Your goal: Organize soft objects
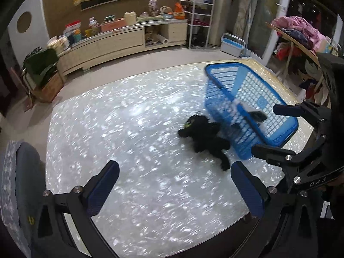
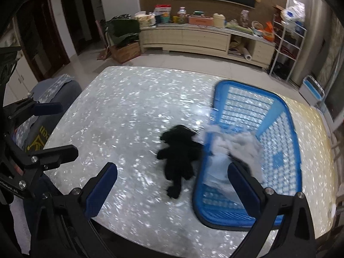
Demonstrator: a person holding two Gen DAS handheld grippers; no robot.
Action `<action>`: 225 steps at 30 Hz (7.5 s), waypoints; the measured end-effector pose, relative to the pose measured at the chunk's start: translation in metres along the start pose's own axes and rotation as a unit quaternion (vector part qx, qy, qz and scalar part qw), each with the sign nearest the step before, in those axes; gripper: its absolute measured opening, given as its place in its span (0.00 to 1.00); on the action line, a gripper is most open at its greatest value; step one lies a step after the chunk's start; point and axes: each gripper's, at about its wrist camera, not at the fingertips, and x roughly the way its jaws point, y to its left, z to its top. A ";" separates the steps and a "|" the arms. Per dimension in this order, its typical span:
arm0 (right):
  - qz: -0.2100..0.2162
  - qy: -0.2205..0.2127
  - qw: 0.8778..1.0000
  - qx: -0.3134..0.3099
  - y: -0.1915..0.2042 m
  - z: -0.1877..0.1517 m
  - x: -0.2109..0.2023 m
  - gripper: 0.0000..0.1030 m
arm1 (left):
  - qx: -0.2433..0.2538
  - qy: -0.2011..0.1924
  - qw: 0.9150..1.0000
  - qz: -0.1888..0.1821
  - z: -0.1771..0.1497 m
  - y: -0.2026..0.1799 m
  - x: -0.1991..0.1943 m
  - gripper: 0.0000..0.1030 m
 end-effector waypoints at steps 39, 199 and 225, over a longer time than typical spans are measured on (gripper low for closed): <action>-0.048 0.136 0.990 -0.005 0.072 0.025 0.163 0.86 | -0.067 0.060 0.996 -0.004 -0.057 0.149 0.082 1.00; -0.060 -0.073 0.990 0.101 -0.053 -0.036 -0.086 1.00 | 0.021 -0.083 0.995 -0.045 0.053 -0.099 0.009 1.00; -0.121 -0.111 0.982 0.093 -0.007 -0.051 -0.124 1.00 | 0.012 -0.135 0.990 -0.035 0.023 -0.087 -0.048 1.00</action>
